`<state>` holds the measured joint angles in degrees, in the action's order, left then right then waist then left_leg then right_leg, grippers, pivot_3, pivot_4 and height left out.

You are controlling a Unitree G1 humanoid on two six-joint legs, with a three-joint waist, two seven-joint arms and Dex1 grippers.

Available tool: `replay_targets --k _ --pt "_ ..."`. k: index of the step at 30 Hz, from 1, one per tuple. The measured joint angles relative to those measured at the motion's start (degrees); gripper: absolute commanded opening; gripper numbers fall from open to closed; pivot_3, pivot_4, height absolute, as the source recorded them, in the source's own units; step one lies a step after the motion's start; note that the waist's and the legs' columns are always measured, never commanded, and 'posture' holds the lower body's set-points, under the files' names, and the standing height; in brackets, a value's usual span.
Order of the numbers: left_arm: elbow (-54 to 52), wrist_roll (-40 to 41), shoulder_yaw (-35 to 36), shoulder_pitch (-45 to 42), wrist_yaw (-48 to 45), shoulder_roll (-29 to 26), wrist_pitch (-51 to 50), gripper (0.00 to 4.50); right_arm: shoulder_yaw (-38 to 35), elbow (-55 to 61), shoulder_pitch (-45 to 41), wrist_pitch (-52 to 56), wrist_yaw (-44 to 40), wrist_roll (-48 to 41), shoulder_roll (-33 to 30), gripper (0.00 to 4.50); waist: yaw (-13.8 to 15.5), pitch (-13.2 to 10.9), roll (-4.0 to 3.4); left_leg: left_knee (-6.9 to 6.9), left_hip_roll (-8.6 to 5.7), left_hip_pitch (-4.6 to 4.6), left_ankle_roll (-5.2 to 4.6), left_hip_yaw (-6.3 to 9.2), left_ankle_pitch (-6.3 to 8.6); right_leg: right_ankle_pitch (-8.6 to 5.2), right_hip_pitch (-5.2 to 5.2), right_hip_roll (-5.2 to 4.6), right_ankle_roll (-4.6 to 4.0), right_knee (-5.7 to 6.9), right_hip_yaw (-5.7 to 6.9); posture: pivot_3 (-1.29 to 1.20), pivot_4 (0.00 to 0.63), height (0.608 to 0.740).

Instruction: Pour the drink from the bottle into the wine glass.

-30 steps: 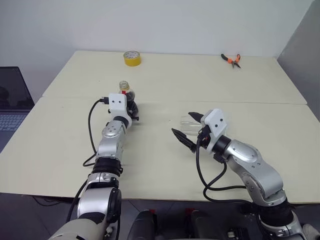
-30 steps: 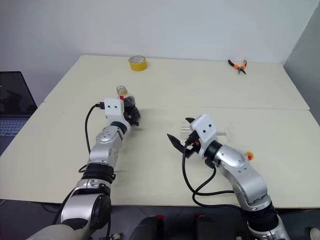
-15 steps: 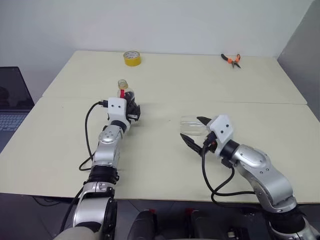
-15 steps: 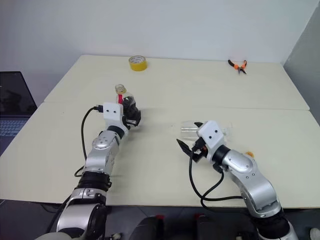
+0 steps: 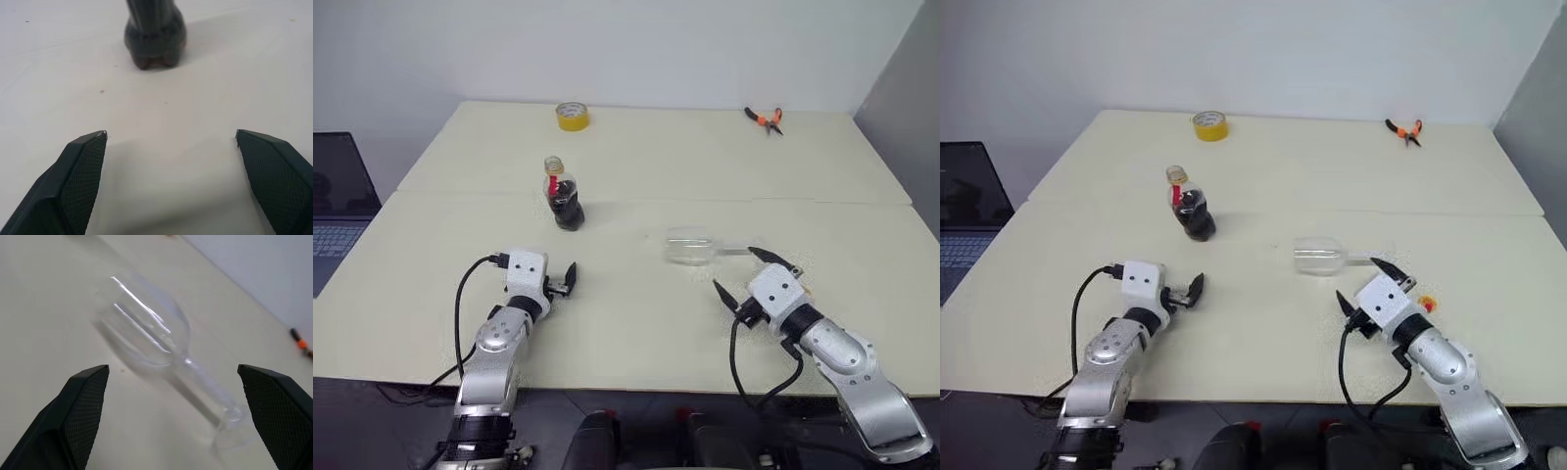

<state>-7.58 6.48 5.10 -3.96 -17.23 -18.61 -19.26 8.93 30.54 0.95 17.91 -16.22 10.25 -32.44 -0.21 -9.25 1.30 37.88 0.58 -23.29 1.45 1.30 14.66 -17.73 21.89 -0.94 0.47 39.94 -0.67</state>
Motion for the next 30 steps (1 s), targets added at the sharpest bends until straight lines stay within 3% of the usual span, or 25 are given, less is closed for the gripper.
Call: replay_targets --k 5,11,18,25,28,30 --pt "-5.22 6.49 -3.48 -1.44 -12.40 -4.78 -3.12 4.45 5.51 -4.49 -4.94 -2.38 1.97 15.91 -3.32 4.50 0.09 -0.01 0.01 -0.04 0.00 0.16 0.02 -0.06 0.00 -0.02 -0.17 0.02 0.01 -0.13 -0.06 0.00 0.150 0.740" --pt "-5.38 12.41 -4.31 -8.63 -25.85 -11.90 -4.26 4.45 9.52 -11.51 -10.04 -3.51 2.24 28.64 -3.46 4.50 -0.01 -0.01 0.00 -0.09 0.01 0.27 0.03 -0.15 0.00 -0.03 -0.24 0.04 -0.01 -0.15 -0.14 0.00 0.150 0.740" --pt "-3.63 16.13 -5.99 -12.58 -36.85 -16.34 -5.45 4.45 12.15 -18.89 -14.81 -3.55 1.32 35.40 -0.68 4.50 -0.23 -0.03 -0.01 -0.10 0.03 0.27 0.01 -0.16 0.01 -0.04 -0.23 0.06 -0.02 -0.16 -0.16 0.00 0.150 0.740" --pt "2.83 14.65 -7.25 -15.10 -39.70 -16.40 -2.06 4.45 13.91 -25.09 -19.44 -3.62 0.85 39.22 1.44 4.50 -0.31 -0.03 0.00 -0.08 0.05 0.27 0.00 -0.14 0.02 -0.03 -0.22 0.09 -0.02 -0.14 -0.16 0.00 0.150 0.740" --pt "4.48 14.18 -7.28 -16.07 -39.91 -15.89 -0.46 4.50 14.52 -27.31 -20.63 -3.57 0.50 40.32 2.82 3.92 -0.40 -0.03 0.00 -0.09 0.06 0.27 0.00 -0.15 0.02 -0.03 -0.21 0.09 -0.03 -0.14 -0.17 0.00 0.150 0.740" --pt "5.19 14.18 -7.28 -16.24 -40.67 -15.76 0.02 4.50 14.87 -28.30 -21.16 -3.53 0.29 40.44 3.96 3.26 -0.65 -0.03 0.00 -0.09 0.08 0.27 0.00 -0.15 0.02 -0.03 -0.20 0.10 -0.03 -0.12 -0.17 0.00 0.150 0.740"
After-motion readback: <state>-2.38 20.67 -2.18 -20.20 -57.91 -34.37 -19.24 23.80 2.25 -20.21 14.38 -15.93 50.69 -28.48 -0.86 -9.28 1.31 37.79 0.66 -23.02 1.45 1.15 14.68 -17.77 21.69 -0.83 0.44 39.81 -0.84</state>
